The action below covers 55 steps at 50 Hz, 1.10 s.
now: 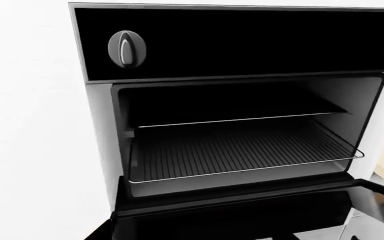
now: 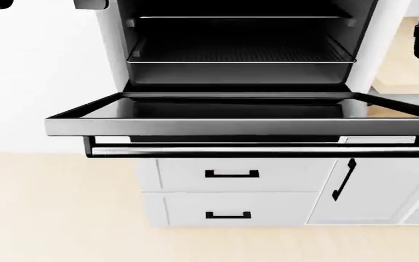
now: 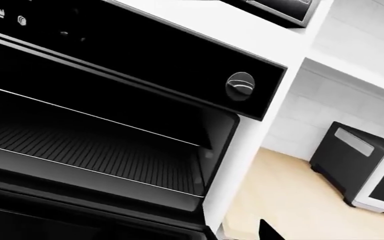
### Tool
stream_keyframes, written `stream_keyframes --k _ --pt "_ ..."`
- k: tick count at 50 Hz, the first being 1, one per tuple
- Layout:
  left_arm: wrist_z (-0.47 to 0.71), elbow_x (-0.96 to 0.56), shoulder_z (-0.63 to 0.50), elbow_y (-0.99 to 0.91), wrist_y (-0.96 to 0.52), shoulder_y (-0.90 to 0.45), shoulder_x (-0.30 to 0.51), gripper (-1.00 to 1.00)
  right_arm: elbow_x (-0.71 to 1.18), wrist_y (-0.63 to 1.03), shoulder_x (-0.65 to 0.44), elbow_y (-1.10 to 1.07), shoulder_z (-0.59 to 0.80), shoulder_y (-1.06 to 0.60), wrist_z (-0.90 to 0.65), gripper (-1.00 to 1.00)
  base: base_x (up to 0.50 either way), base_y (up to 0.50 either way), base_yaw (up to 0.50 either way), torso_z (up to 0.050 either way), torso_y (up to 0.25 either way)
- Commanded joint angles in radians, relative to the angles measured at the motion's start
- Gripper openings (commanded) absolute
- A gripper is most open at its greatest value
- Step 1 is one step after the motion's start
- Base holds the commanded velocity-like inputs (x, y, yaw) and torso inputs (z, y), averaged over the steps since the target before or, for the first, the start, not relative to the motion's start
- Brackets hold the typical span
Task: Fully slide the bottom oven rack out.
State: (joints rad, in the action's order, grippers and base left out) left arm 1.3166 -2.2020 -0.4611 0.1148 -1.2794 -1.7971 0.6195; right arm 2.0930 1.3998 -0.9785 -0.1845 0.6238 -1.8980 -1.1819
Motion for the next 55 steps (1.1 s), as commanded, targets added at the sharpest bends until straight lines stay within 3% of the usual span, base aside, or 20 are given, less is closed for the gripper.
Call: stream_keyframes --k 1,27,55 --pt "-0.001 -0.011 -0.021 0.014 0.010 -0.009 -0.003 1.00 0.033 -0.017 -0.009 -0.003 0.023 0.010 -0.006 1.00 0.28 -0.38 0.00 0.000 0.000" --pt "0.115 -0.162 -0.159 0.089 0.049 -0.042 0.033 1.00 0.134 -0.081 0.088 0.093 0.108 -0.012 -0.012 1.00 0.33 -0.22 0.00 0.000 0.000" --pt "0.084 -0.219 -0.206 0.045 0.076 0.011 0.061 1.00 0.189 -0.153 0.105 0.069 0.143 0.055 -0.012 1.00 0.32 -0.09 0.00 0.000 0.001"
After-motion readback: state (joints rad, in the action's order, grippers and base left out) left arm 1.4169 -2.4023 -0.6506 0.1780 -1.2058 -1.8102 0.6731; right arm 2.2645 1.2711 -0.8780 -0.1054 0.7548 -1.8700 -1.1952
